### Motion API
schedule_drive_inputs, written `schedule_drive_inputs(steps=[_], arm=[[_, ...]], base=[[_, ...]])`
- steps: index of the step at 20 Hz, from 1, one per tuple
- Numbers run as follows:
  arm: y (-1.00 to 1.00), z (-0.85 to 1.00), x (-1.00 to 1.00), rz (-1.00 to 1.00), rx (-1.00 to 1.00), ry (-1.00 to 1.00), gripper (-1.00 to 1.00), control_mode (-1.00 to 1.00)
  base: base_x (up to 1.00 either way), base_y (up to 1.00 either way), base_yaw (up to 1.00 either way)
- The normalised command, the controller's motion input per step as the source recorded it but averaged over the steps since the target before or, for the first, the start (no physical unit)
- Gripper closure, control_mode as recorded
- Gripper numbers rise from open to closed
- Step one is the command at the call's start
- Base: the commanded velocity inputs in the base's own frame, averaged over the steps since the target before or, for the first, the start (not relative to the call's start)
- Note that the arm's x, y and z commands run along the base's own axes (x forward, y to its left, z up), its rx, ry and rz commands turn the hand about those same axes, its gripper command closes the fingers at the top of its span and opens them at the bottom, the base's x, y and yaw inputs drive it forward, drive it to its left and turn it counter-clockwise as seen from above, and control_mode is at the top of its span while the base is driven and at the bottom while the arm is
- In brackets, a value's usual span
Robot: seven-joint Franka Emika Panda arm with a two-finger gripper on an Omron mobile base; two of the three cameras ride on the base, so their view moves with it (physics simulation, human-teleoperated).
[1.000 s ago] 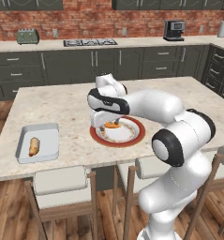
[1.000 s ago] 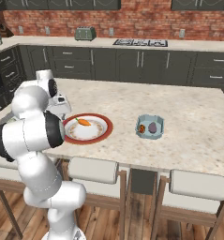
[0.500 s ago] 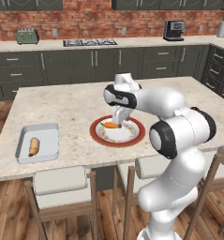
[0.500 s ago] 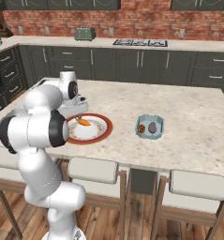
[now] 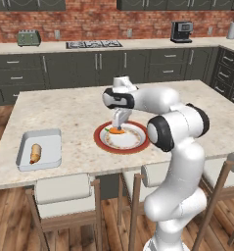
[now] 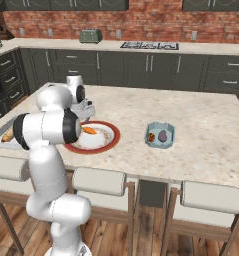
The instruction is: Place one cooked food and one vegetable from the large plate to each tupperware container.
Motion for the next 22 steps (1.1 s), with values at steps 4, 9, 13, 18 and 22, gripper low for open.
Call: schedule_drive_inputs(steps=[4, 9, 13, 18, 22], arm=[[0.03, -0.4, 0.59, 0.0, 0.0, 0.0, -1.0, -1.0], [0.0, -0.36, 0.53, 0.0, 0.0, 0.0, -1.0, -1.0], [0.0, -0.36, 0.53, 0.0, 0.0, 0.0, -1.0, -1.0], [0.0, -0.39, 0.43, 0.0, 0.0, 0.0, -1.0, -1.0], [0.02, -0.35, 0.33, 0.0, 0.0, 0.0, -1.0, -1.0]], base=[[0.0, 0.0, 0.0], [0.0, 0.0, 0.0], [0.0, 0.0, 0.0], [0.0, 0.0, 0.0], [0.0, 0.0, 0.0]])
